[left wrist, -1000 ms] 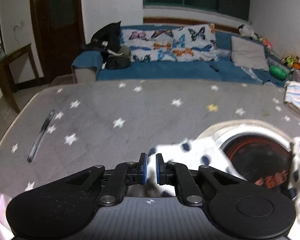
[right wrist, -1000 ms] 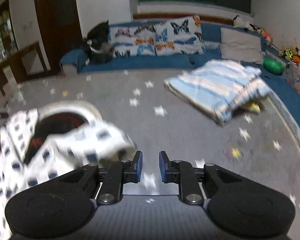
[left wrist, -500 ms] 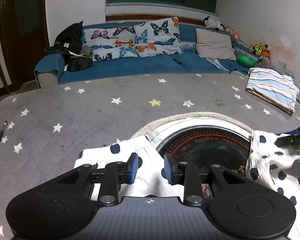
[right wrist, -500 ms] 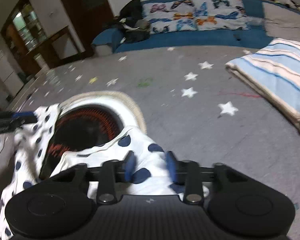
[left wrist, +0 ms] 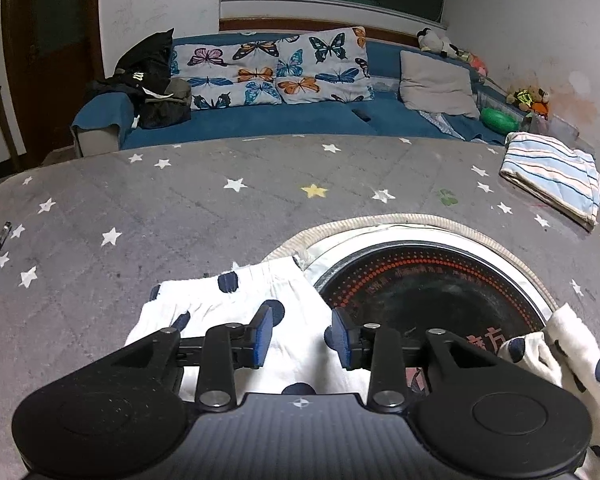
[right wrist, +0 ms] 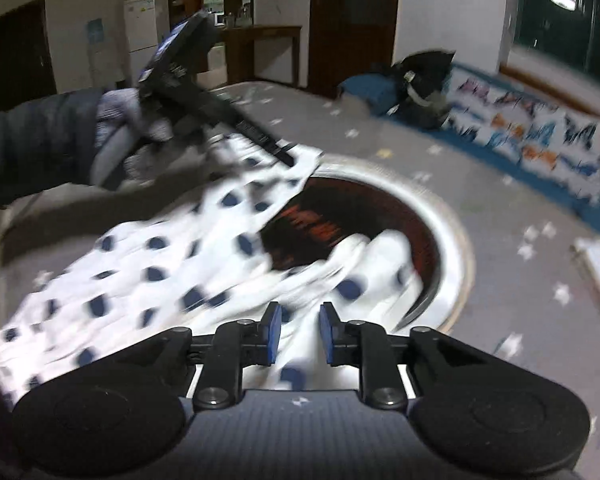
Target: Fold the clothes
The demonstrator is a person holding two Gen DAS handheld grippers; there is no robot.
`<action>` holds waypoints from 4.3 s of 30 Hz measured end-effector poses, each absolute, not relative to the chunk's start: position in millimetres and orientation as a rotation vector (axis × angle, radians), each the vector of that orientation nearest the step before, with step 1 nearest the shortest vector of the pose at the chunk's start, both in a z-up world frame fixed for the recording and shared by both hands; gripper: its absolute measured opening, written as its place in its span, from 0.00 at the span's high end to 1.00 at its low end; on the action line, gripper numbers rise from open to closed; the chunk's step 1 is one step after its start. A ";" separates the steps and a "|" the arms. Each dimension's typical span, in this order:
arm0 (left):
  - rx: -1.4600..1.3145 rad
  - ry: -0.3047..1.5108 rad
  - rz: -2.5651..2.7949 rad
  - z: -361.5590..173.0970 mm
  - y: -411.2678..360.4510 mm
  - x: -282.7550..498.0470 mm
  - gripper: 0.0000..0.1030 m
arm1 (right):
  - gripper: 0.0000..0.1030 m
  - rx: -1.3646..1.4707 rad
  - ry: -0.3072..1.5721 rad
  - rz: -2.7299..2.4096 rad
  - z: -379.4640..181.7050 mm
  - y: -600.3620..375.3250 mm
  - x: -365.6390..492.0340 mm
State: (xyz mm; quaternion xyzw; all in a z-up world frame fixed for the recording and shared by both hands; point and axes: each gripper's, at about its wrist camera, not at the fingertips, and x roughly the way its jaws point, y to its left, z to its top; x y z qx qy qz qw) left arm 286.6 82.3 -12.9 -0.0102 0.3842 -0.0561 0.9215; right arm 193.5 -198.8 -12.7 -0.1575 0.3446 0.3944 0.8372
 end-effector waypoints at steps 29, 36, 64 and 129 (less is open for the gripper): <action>-0.031 0.828 -0.139 -29.1 74.9 299.1 0.65 | 0.68 0.092 0.951 0.677 -56.0 -230.3 277.5; -0.048 0.837 -0.130 -33.1 78.3 305.2 0.65 | 0.82 -0.031 0.942 0.696 -47.8 -221.0 280.1; -0.169 0.747 -0.036 -31.9 85.2 371.8 0.97 | 0.72 -0.214 0.846 0.400 -44.0 -252.5 367.3; -0.056 0.668 -0.104 -37.5 86.0 140.6 0.72 | 0.53 -0.103 0.791 0.533 -55.5 -276.9 199.4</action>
